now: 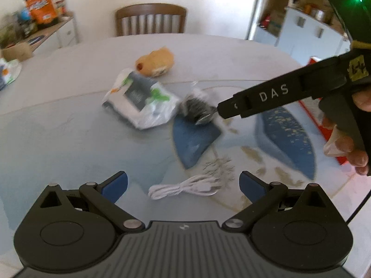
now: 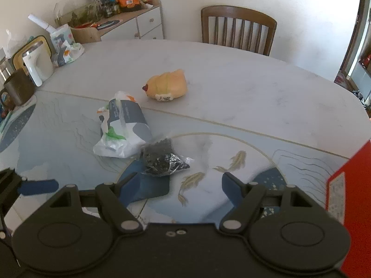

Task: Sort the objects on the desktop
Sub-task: 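Grasp the black seed bag with the right tool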

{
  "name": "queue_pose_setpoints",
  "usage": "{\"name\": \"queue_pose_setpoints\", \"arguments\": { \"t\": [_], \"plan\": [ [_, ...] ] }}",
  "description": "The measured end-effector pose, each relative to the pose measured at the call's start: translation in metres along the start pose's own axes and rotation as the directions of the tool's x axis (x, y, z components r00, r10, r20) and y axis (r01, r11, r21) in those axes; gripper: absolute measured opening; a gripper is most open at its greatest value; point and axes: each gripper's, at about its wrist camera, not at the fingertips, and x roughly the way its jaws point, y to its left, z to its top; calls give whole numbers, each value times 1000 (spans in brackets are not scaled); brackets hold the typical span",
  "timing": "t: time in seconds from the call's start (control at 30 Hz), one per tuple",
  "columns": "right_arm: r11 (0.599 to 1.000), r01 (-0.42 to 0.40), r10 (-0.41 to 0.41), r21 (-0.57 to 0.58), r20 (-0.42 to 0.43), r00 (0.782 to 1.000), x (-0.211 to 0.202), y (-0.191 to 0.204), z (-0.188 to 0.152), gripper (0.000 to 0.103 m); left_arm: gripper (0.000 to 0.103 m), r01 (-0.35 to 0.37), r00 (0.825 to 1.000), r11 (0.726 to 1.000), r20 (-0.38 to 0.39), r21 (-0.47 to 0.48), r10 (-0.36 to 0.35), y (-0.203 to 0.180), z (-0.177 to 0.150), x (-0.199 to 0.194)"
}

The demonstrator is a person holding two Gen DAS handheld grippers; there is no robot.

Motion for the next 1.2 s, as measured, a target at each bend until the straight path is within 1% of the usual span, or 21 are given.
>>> {"name": "queue_pose_setpoints", "arguments": {
  "t": [0.13, 0.23, 0.37, 0.57, 0.77, 0.9, 0.97, 1.0, 1.1, 1.2],
  "plan": [
    [1000, -2, 2, -26, -9, 1000, 13, 7, 3, 77, 103, -54, 999, 998, 6, -17, 54, -1, -6, 7],
    [999, 3, -3, -51, -2, 1000, 20, 12, 7, 77, 103, -77, 997, 997, 2, -27, 77, -1, -7, 11],
    [997, 3, -3, -74, -4, 1000, 31, 14, 13, 77, 103, -86, 996, 995, 1, -41, 86, -3, -9, 13],
    [994, 6, -9, -106, -24, 1000, 47, 17, 16, 77, 103, -96, 995, 995, 8, -32, 96, -7, -10, 17],
    [991, 18, -22, -133, -35, 999, 56, 21, 16, 75, 102, -112, 994, 993, -13, -33, 112, -9, -12, 24],
    [991, 19, -24, -132, -39, 999, 58, 22, 16, 68, 102, -113, 994, 993, -12, -35, 113, -9, -12, 24],
    [991, 19, -24, -129, -41, 999, 59, 22, 16, 65, 97, -111, 994, 993, -11, -33, 111, -9, -12, 24],
    [992, 18, -23, -128, -42, 999, 59, 23, 16, 62, 97, -110, 994, 993, -15, -30, 110, -10, -12, 24],
    [992, 17, -23, -125, -45, 999, 60, 23, 17, 59, 93, -113, 994, 993, -12, -22, 113, -11, -12, 23],
    [993, 13, -18, -115, -48, 999, 60, 23, 17, 55, 84, -113, 994, 993, -6, -13, 113, -13, -10, 22]
  ]
}}
